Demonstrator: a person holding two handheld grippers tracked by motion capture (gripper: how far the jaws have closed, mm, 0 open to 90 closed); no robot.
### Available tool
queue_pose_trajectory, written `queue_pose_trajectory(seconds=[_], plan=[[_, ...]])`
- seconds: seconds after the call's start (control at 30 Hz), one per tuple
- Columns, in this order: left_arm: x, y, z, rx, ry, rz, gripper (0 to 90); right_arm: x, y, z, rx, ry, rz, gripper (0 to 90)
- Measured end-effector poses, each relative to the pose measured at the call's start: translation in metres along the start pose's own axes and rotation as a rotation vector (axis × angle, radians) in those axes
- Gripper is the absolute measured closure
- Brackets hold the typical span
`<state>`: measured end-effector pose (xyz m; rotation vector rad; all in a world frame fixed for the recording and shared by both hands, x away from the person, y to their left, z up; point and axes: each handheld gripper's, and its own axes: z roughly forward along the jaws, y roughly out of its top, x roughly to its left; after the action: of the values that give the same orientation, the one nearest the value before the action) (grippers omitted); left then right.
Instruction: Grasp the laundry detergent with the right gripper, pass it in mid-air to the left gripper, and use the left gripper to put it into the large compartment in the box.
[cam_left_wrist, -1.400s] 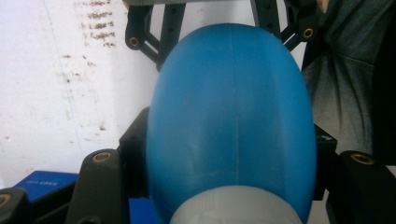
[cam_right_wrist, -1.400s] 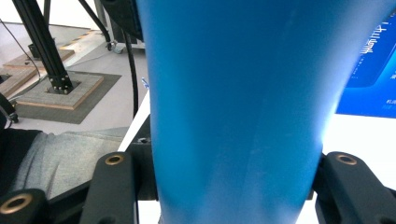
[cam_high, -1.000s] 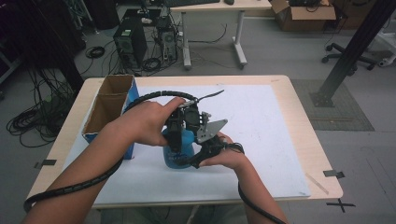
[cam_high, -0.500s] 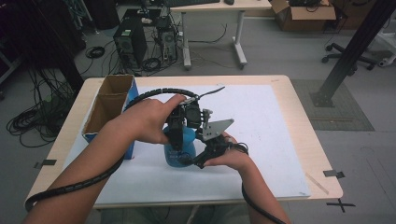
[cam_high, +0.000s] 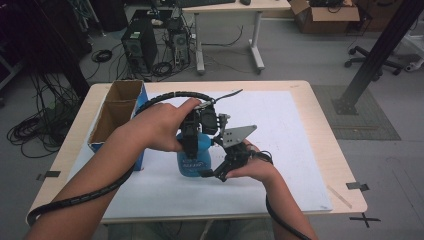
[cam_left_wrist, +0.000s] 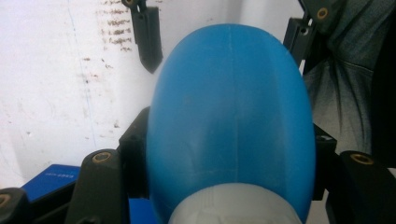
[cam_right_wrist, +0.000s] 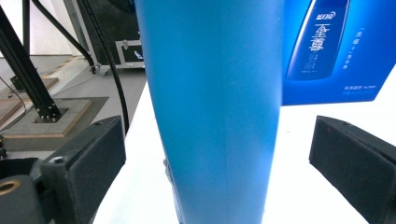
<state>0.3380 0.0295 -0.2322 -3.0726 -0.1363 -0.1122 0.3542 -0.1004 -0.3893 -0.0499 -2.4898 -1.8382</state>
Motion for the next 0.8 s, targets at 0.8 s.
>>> queue_pose_trajectory(seconds=[0.8], plan=[[0.008, -0.009, -0.019, -0.002, -0.036, -0.172, 38.4, 0.0, 0.012, -0.057, 0.11, -0.018, -0.008, 0.1]])
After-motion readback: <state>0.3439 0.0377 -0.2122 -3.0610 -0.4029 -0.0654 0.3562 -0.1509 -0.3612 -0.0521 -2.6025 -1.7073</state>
